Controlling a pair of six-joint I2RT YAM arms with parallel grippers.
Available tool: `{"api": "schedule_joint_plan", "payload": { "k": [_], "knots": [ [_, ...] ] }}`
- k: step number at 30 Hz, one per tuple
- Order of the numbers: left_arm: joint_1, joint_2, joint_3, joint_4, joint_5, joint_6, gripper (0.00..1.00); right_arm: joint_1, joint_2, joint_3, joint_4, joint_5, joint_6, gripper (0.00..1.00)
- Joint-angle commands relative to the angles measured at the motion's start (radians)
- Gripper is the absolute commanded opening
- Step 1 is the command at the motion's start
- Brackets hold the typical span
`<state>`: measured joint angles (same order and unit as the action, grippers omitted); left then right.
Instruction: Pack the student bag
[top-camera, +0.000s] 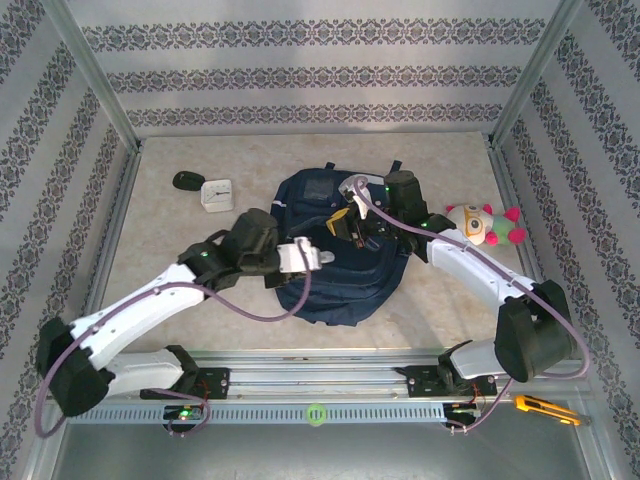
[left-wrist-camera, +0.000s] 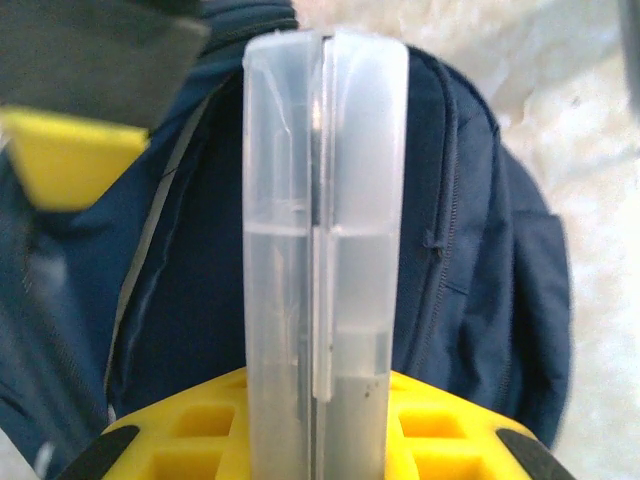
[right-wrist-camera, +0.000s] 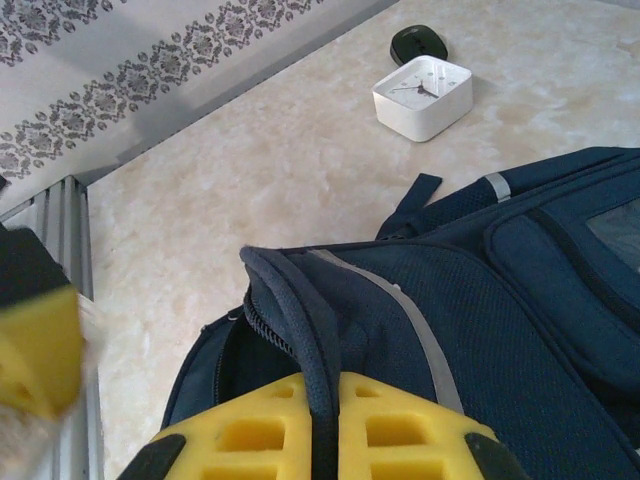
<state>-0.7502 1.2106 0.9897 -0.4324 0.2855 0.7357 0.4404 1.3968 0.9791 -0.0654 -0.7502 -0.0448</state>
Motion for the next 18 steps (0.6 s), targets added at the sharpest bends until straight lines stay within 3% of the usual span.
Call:
{"api": "schedule_joint_plan", "payload": {
  "k": [1, 13, 18],
  "knots": [
    [-0.043, 0.072, 0.043, 0.060, -0.184, 0.186, 0.10, -0.006, -0.015, 0.062, 0.079, -0.084, 0.031, 0.00],
    [-0.103, 0.285, 0.086, 0.376, -0.361, 0.267, 0.14, -0.006, -0.009, 0.070, 0.079, -0.110, 0.029, 0.00],
    [-0.103, 0.354, 0.121, 0.342, -0.305, 0.257, 0.42, -0.006, -0.002, 0.072, 0.081, -0.115, 0.032, 0.00]
  ]
}}
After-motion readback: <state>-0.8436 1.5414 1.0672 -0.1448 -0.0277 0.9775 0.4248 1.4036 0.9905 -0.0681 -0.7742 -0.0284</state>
